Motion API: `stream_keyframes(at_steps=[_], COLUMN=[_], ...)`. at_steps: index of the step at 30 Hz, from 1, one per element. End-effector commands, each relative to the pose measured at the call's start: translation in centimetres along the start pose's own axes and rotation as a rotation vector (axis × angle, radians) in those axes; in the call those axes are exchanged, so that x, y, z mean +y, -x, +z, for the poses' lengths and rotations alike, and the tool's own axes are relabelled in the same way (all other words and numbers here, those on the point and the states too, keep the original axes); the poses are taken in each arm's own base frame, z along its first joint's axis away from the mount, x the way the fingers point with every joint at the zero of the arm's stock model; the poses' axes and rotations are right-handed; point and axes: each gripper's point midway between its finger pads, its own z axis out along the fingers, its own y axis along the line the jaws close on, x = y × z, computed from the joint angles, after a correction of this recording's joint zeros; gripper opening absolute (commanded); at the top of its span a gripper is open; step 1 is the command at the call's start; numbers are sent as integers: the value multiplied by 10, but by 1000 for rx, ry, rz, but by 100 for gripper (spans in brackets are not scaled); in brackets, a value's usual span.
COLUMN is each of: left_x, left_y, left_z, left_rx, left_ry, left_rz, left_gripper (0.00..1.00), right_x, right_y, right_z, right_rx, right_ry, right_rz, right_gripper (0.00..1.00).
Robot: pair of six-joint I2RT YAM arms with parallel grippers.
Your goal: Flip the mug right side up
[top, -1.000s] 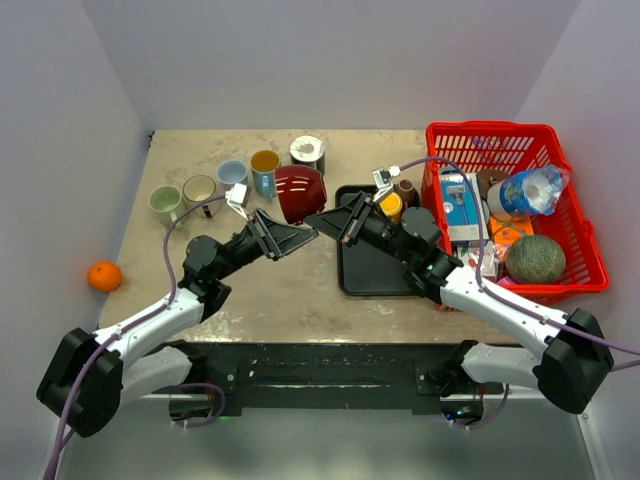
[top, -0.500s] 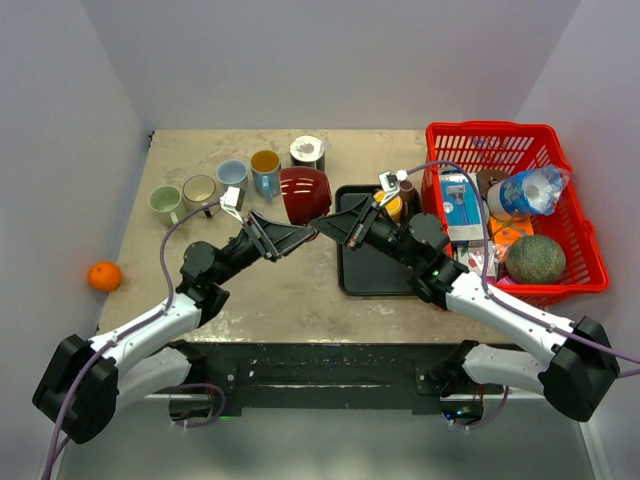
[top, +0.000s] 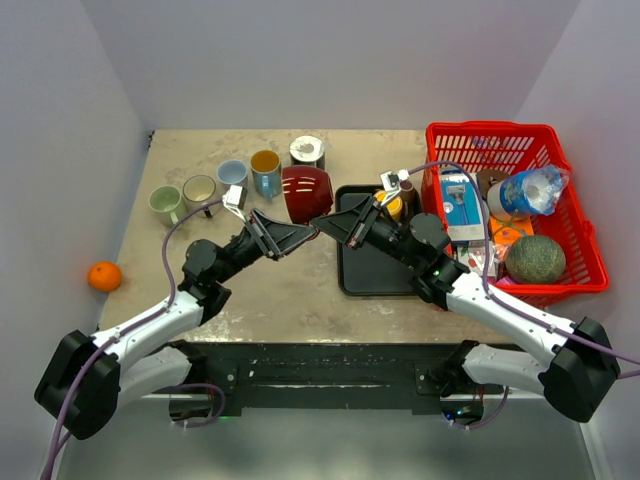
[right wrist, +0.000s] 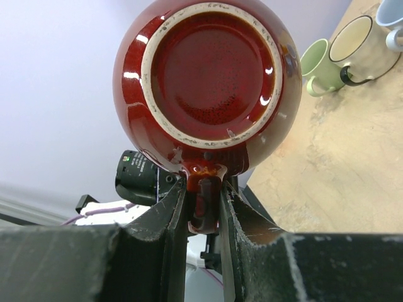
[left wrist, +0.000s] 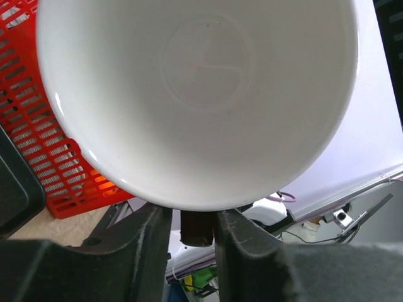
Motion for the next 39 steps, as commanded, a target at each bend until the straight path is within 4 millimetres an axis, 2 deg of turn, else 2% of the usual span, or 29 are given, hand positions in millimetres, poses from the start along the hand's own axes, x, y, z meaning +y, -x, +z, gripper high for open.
stream_keyframes(at_steps=[1, 3, 4, 5, 10, 12, 13, 15, 16, 18, 19, 21, 22, 26, 27, 29, 30, 32, 35, 36, 38, 39], left_x=[-24, -24, -22, -21, -9, -9, -1, -3, 4, 1, 15, 17, 36, 52, 62, 67, 80, 89, 109, 115, 125, 129], left_y=[7, 7, 8, 8, 10, 15, 15, 19, 19, 25, 25, 37, 37, 59, 69, 80, 86, 95, 108, 115, 119, 128], left_z=[8, 9, 9, 9, 10, 10, 9, 9, 8, 7, 5, 5, -3, -22, -32, -42, -58, -72, -99, -113, -127, -144], left_rx=[-11, -16, -18, -17, -27, -47, -46, -65, -59, -82, -75, -105, -87, -151, -170, -198, -198, -214, -211, -220, -214, -231], left_ry=[-73, -69, -63, -60, -1, 18, 57, 72, 105, 121, 184, 253, 355, 527, 615, 693, 805, 903, 1103, 1193, 1296, 1386], left_rz=[42, 47, 49, 52, 93, 122, 144, 178, 201, 235, 255, 336, 343, 480, 532, 585, 625, 663, 733, 762, 781, 812], left_gripper=[28, 17, 4, 0, 0, 0, 0, 0, 0, 0, 0, 0, 0, 0, 0, 0, 0, 0, 0, 0, 0, 0], right_x=[58, 57, 56, 56, 37, 24, 21, 12, 8, -3, -10, -26, -33, -84, -93, -107, -111, -118, -119, -122, -120, -120], right_y=[16, 15, 16, 15, 13, 10, 11, 8, 8, 5, 4, -2, -3, -23, -27, -34, -36, -39, -36, -34, -31, -30], right_z=[-6, -7, -6, -7, -6, -5, -5, -6, -5, -5, -4, -3, -3, -5, -7, -12, -13, -18, -22, -25, -26, -28], right_rx=[-49, -46, -46, -45, -31, -25, -28, -22, -26, -18, -18, 1, 3, 69, 80, 86, 85, 80, 64, 58, 54, 47], right_ry=[207, 202, 195, 193, 95, 39, 27, -5, -23, -62, -85, -146, -176, -371, -403, -441, -453, -474, -489, -508, -518, -531], right_rz=[-56, -55, -54, -57, -66, -66, -69, -64, -60, -45, -39, -19, -11, 41, 57, 85, 94, 108, 99, 93, 72, 64], right_gripper=[0, 0, 0, 0, 0, 14, 28, 45, 61, 73, 84, 91, 96, 99, 99, 99, 99, 99, 99, 99, 99, 99])
